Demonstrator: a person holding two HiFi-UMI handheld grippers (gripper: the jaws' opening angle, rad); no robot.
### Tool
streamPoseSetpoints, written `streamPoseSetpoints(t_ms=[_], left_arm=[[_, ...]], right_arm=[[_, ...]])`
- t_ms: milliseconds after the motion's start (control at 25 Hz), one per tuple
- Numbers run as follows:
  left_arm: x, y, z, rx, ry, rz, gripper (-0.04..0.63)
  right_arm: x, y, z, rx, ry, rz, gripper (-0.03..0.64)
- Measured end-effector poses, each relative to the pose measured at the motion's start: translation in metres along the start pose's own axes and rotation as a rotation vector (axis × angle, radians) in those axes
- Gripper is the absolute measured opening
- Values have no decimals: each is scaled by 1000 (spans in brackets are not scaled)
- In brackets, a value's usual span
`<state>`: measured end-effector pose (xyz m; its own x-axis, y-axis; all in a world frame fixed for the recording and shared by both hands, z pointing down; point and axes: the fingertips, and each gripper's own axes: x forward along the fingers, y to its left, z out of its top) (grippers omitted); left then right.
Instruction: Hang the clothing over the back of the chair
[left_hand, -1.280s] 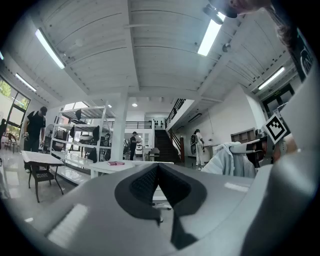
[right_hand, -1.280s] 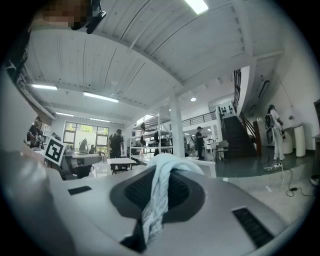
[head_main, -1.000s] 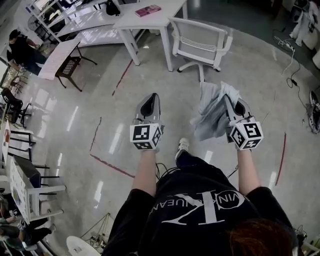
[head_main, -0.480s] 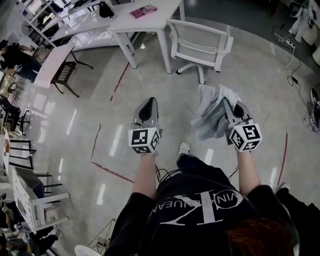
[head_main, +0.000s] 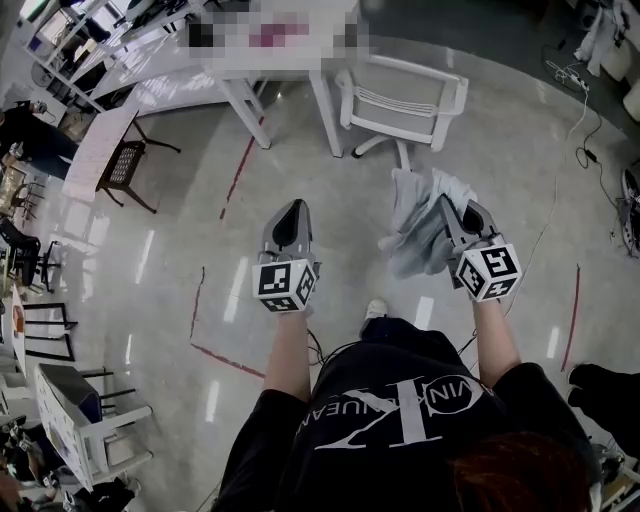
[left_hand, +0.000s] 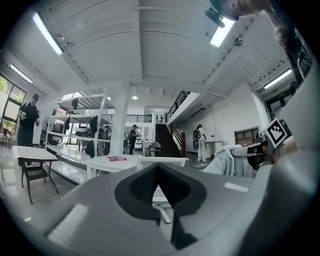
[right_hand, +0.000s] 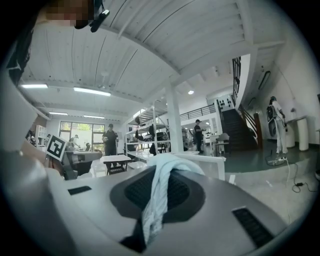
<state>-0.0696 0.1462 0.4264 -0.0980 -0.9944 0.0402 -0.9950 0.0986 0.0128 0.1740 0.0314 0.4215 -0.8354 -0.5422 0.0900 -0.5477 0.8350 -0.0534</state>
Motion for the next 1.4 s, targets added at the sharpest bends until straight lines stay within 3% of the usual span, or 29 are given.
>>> streamPoseSetpoints(t_ms=[520, 920, 1400], left_arm=[[83, 49, -3, 16, 14, -44, 12], [121, 34, -4, -17, 10, -100, 12], [178, 46, -12, -48, 33, -158, 12]], right_arm=[[85, -25, -2, -33, -3, -3, 38], [102, -31, 12, -102, 13, 11, 38], [140, -43, 23, -189, 14, -2, 38]])
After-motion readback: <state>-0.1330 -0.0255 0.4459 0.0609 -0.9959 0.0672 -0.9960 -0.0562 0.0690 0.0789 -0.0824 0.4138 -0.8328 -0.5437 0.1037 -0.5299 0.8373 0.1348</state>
